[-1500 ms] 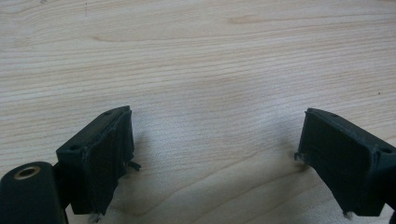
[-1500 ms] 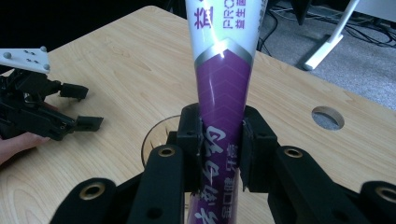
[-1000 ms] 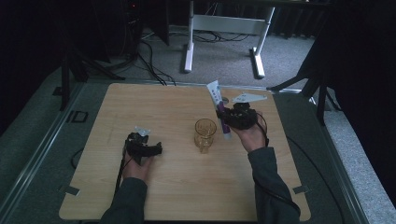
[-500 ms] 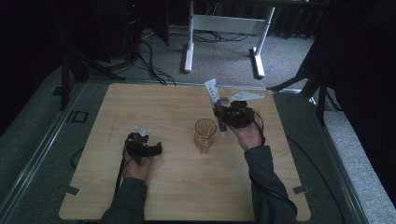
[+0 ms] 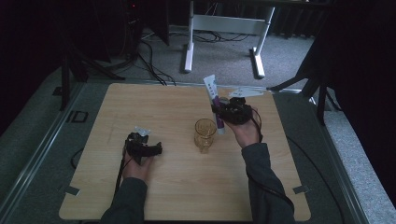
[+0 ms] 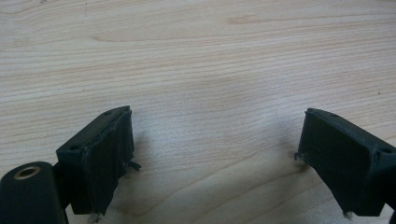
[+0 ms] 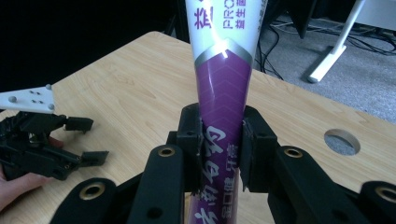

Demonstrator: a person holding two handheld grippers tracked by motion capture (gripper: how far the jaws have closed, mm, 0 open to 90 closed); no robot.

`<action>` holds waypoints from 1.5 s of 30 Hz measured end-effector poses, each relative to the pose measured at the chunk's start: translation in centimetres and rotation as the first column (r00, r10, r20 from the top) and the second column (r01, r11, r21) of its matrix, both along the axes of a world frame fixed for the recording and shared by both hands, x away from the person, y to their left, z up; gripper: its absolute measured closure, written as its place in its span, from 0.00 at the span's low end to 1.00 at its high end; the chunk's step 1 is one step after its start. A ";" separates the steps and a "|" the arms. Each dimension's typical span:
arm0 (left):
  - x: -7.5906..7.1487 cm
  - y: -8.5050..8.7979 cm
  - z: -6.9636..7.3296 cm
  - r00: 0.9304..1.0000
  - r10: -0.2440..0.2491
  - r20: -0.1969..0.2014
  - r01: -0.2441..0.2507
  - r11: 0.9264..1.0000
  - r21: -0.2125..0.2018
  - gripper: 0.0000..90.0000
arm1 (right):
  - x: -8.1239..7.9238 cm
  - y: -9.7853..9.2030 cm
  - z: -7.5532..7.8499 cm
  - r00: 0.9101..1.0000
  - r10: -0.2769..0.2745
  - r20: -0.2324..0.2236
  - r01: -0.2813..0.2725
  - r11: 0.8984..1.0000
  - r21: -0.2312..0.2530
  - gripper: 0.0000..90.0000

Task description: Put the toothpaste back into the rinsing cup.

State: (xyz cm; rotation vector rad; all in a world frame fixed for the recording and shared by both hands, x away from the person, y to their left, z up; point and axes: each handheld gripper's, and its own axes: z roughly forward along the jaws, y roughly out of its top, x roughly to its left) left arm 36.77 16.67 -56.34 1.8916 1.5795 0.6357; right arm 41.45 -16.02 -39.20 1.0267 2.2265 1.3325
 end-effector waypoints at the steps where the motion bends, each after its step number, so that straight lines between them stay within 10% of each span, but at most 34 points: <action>1: 0.0 0.0 0.0 1.000 0.000 0.000 0.000 1.000 0.000 0.12 | 0.0 0.1 0.0 1.000 0.001 0.001 -0.001 1.000 0.002 0.81; 45: 0.0 0.0 0.0 1.000 0.000 0.000 0.000 1.000 0.000 0.12 | 1.8 2.9 -3.7 1.000 0.009 -0.015 -0.010 1.000 -0.006 0.78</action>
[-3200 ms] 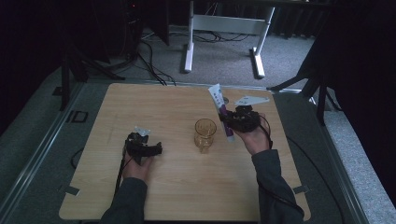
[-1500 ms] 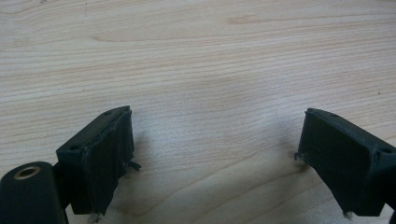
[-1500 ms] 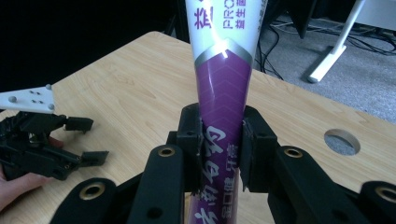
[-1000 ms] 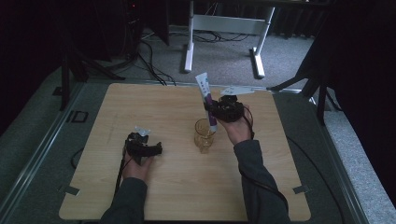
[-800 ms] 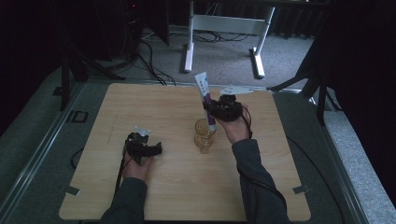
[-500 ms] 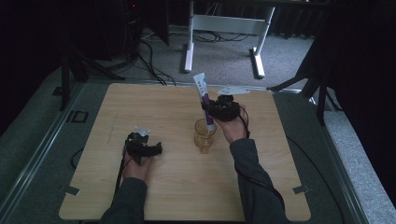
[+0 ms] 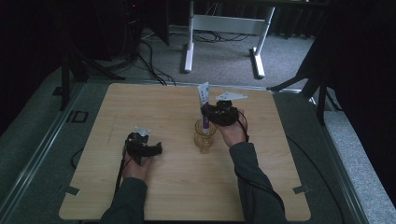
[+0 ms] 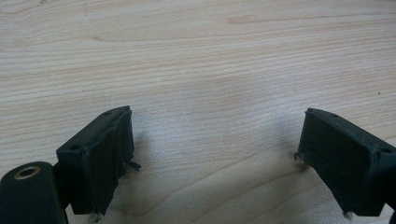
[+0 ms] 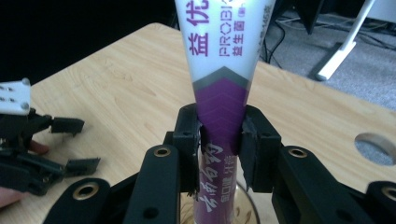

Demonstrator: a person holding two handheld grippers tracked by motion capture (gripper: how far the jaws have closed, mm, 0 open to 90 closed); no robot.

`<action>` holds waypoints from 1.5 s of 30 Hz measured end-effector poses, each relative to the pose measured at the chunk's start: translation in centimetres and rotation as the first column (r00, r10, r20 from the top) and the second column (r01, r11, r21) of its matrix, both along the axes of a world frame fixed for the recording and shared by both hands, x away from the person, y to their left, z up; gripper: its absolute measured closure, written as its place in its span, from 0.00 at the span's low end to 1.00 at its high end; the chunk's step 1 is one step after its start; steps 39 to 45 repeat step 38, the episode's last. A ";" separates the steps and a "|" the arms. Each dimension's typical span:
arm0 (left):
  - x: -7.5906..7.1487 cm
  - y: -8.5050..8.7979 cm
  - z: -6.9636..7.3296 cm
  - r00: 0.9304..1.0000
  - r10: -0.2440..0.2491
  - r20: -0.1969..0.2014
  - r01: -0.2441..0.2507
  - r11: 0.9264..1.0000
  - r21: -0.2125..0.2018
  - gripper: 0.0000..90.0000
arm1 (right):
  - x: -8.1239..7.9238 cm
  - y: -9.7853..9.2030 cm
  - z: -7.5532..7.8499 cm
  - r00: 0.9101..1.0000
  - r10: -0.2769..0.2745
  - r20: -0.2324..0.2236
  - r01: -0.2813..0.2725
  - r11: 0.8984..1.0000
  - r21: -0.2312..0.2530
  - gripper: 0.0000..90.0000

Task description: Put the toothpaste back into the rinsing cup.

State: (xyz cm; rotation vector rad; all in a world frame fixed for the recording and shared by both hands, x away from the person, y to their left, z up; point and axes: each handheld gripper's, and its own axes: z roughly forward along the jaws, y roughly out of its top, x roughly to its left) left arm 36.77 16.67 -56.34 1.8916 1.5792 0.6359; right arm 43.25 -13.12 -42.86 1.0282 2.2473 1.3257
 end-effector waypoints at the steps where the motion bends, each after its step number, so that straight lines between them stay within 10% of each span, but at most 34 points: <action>1: 0.0 0.0 0.0 1.000 0.000 0.000 0.000 1.000 0.000 0.12 | -0.1 0.0 -0.2 1.000 0.002 -0.005 -0.002 1.000 -0.003 0.78; 11: 0.0 0.0 0.0 1.000 -0.002 0.000 0.002 1.000 0.001 0.12 | -1.3 0.0 -2.7 0.999 0.020 -0.028 -0.023 0.995 -0.097 0.69; 22: 0.0 0.0 0.0 1.000 -0.004 -0.002 0.004 1.000 0.003 0.12 | -2.2 -1.2 -2.3 0.999 0.042 -0.025 -0.044 0.997 -0.061 0.44; 45: 0.0 0.0 0.0 1.000 -0.002 -0.001 0.002 1.000 0.002 0.12 | -4.8 -4.2 -2.2 1.000 0.020 -0.008 -0.021 0.998 -0.062 0.38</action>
